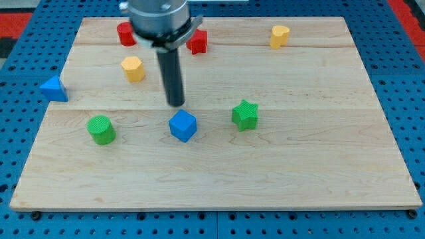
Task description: Slide the yellow hexagon to the top right side of the blue cube
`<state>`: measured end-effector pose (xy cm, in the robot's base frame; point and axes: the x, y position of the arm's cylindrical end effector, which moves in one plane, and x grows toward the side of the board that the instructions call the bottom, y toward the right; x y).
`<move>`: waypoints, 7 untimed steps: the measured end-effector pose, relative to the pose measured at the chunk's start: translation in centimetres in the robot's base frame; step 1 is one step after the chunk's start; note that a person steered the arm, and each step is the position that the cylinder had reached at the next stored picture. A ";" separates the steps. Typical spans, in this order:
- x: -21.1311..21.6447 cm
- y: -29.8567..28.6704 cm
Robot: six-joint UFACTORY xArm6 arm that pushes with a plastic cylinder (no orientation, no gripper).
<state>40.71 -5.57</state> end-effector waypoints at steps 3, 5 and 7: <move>-9.9 -10.5; -3.3 -9.7; -3.6 -9.1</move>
<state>37.07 -14.64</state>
